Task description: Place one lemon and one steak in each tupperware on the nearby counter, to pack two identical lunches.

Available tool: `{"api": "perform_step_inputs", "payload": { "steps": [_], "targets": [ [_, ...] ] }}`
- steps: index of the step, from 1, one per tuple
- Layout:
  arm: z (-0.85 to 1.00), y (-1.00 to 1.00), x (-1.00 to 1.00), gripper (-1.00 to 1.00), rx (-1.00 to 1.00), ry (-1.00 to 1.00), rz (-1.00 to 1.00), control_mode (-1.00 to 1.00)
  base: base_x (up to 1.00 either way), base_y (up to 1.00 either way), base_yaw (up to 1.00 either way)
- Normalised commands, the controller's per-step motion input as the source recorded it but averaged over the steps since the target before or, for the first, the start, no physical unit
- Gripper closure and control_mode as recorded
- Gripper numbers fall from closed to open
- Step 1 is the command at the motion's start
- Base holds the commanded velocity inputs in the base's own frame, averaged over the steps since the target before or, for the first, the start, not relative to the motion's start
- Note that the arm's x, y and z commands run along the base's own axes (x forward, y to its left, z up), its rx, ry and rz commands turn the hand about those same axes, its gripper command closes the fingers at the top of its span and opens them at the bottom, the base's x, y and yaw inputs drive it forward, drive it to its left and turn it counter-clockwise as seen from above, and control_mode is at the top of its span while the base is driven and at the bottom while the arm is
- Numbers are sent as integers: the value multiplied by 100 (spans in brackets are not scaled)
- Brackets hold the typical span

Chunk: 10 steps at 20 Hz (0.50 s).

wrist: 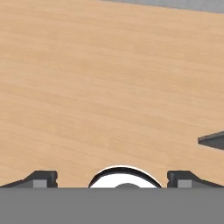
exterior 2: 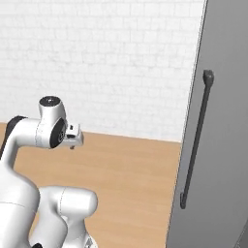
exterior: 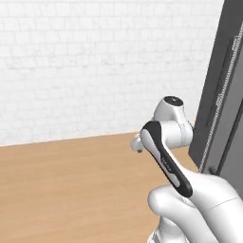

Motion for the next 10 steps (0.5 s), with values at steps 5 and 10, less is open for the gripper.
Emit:
{"api": "perform_step_inputs", "payload": {
  "steps": [5, 10],
  "targets": [
    [0, 0, 0, -100, 0, 0, 0, 100, 100, 83, -1],
    [0, 0, 0, -100, 0, 0, 0, 100, 100, 46, -4]
  ]
}}
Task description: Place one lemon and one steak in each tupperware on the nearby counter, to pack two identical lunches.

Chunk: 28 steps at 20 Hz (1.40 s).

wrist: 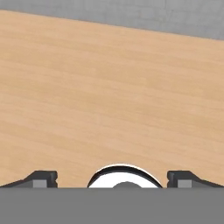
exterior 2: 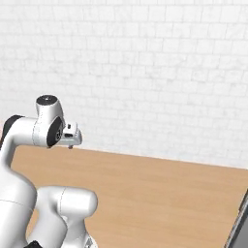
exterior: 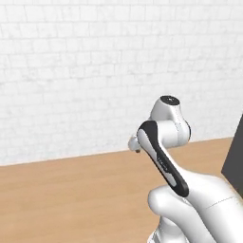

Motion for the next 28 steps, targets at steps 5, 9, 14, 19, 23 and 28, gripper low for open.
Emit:
{"api": "perform_step_inputs", "payload": {
  "steps": [5, 9, 14, 19, 23, 28],
  "targets": [
    [0, 0, 0, -100, 0, 0, 0, 100, 100, 14, -22],
    [0, 0, 0, -100, 0, 0, 0, 100, 69, 30, -83],
    [0, 0, 0, -100, 0, 0, 0, 100, 61, 47, -88],
    [0, 0, 0, -100, 0, 0, 0, 100, 53, 56, -88],
    [0, 0, 0, -100, 0, 0, 0, 100, 41, 33, -96],
    [0, 0, 0, -100, 0, 0, 0, 100, 40, 28, -95]
  ]
}}
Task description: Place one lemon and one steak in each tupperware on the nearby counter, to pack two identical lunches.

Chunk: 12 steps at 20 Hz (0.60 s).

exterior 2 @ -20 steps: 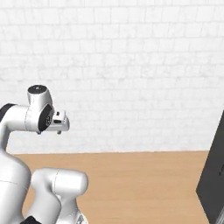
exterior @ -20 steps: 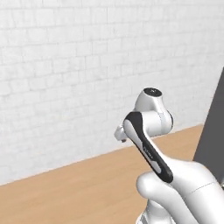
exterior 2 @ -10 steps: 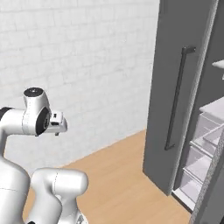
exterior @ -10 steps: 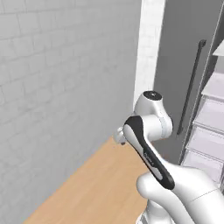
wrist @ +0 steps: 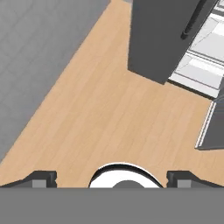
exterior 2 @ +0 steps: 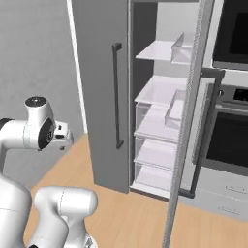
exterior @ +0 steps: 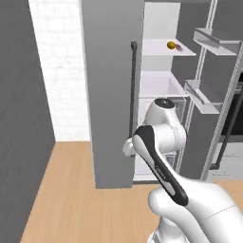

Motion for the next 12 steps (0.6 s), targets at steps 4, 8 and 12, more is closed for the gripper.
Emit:
{"api": "perform_step_inputs", "payload": {
  "steps": [4, 8, 12],
  "targets": [
    [0, 0, 0, -100, 0, 0, 0, 100, 71, 37, -82],
    [0, 0, 0, -100, 0, 0, 0, 100, 34, 26, -38],
    [0, 0, 0, -100, 0, 0, 0, 100, 24, 44, -9]
  ]
}}
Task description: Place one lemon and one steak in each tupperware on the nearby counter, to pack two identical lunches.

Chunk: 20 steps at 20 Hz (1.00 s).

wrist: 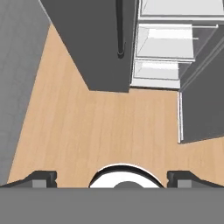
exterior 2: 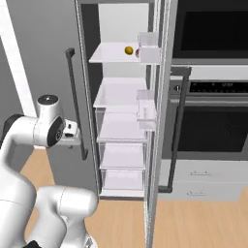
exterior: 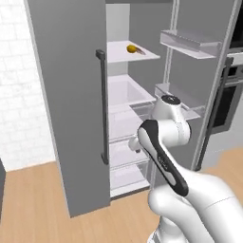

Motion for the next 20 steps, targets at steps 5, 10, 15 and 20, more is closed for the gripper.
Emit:
{"api": "perform_step_inputs", "payload": {
  "steps": [5, 10, 15, 20],
  "targets": [
    [0, 0, 0, -100, 0, 0, 0, 100, 54, 46, -24],
    [0, 0, 0, -100, 0, 0, 0, 100, 77, -40, 0],
    [0, 0, 0, -100, 0, 0, 0, 100, 20, -78, -1],
    [0, 0, 0, -100, 0, 0, 0, 100, 62, -6, -1]
  ]
}}
